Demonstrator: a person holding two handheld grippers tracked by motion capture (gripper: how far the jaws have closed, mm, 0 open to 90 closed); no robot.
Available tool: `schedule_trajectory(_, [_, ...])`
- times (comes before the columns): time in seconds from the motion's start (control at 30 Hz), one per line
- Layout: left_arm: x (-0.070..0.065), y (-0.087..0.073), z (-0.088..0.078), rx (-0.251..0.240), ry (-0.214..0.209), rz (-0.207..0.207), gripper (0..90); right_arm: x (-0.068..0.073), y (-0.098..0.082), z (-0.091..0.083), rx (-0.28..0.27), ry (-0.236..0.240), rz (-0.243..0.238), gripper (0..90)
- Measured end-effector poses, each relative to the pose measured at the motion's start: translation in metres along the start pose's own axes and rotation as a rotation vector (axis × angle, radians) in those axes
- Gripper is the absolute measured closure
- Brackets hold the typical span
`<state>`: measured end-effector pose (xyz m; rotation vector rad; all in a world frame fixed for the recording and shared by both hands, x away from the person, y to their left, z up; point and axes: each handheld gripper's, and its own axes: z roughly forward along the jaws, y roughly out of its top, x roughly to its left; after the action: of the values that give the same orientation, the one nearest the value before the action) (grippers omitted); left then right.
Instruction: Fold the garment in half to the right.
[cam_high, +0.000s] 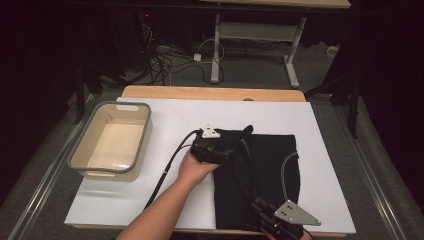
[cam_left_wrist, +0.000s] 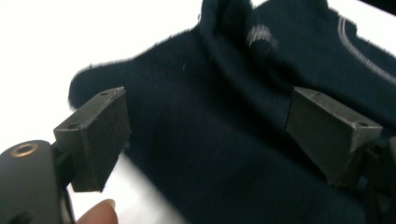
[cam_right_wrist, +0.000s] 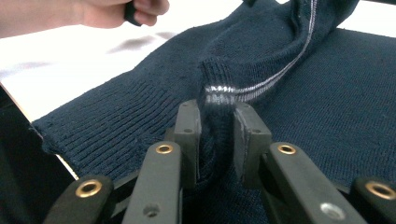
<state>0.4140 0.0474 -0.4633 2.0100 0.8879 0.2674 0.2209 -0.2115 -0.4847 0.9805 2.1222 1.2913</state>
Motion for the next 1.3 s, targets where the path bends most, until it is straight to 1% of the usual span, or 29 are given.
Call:
schedule_trajectory(0.07, [0.003,-0.008,-0.004,-0.008,-0.007,-0.01,9.5,0.0,0.0,0.0,-0.001,0.001,0.0,75.2])
schedule_trajectory(0.13, [0.004,-0.015,-0.007,-0.01,-0.003,-0.012,6.5,0.0,-0.001,0.0,-0.001,0.002,0.001,75.1])
schedule_trajectory(0.33, [0.006,-0.037,-0.018,0.008,0.004,-0.003,0.0,-0.001,-0.001,0.0,0.0,0.003,0.003,75.1])
schedule_trajectory(0.37, [0.006,-0.039,-0.021,0.003,0.004,-0.001,0.0,-0.001,-0.001,0.0,0.001,0.003,0.002,75.1])
schedule_trajectory(0.4, [0.005,-0.041,-0.025,-0.003,0.011,0.007,0.0,-0.001,-0.001,0.0,0.001,0.003,0.002,75.1])
schedule_trajectory(0.5, [0.004,-0.047,-0.035,0.0,0.022,0.034,0.0,0.0,-0.001,0.0,0.002,0.0,0.003,75.1])
schedule_trajectory(0.53, [0.004,-0.05,-0.039,-0.001,0.025,0.041,0.0,0.0,-0.001,0.0,0.002,0.0,0.003,75.1])
schedule_trajectory(0.63, [0.007,-0.06,-0.054,-0.014,0.03,0.029,0.0,0.0,-0.001,0.0,0.002,-0.002,0.004,75.0])
schedule_trajectory(0.73, [0.011,-0.071,-0.073,-0.03,0.048,0.032,0.0,-0.001,-0.002,-0.001,0.003,-0.003,0.004,74.9])
schedule_trajectory(0.83, [0.014,-0.084,-0.093,-0.031,0.062,0.029,0.0,-0.001,-0.002,-0.001,0.004,-0.005,0.011,74.8])
schedule_trajectory(0.9, [0.016,-0.092,-0.105,-0.035,0.067,0.018,0.0,-0.001,-0.001,-0.002,0.003,-0.006,0.012,74.7])
schedule_trajectory(1.0, [0.018,-0.103,-0.118,-0.025,0.067,0.017,0.0,-0.001,-0.001,-0.002,0.004,-0.008,0.012,74.7])
schedule_trajectory(1.03, [0.018,-0.107,-0.121,-0.02,0.07,0.025,0.0,-0.001,-0.001,-0.002,0.005,-0.008,0.01,74.7])
schedule_trajectory(1.1, [0.017,-0.113,-0.125,-0.023,0.078,0.039,0.0,0.0,-0.001,-0.002,0.006,-0.009,0.01,74.7])
schedule_trajectory(1.13, [0.017,-0.116,-0.125,-0.031,0.076,0.039,0.0,0.0,-0.001,-0.002,0.006,-0.01,0.01,74.6])
schedule_trajectory(1.17, [0.018,-0.119,-0.125,-0.039,0.066,0.024,0.0,0.0,-0.001,-0.002,0.007,-0.011,0.011,74.6])
schedule_trajectory(1.2, [0.019,-0.12,-0.124,-0.035,0.055,0.007,0.0,0.0,-0.001,-0.002,0.008,-0.011,0.012,74.4])
schedule_trajectory(1.27, [0.018,-0.12,-0.123,-0.047,0.059,0.02,0.0,0.0,-0.001,-0.002,0.008,-0.012,0.016,74.2])
schedule_trajectory(1.3, [0.017,-0.12,-0.123,-0.041,0.057,0.025,0.0,0.0,-0.001,-0.002,0.009,-0.012,0.016,74.0])
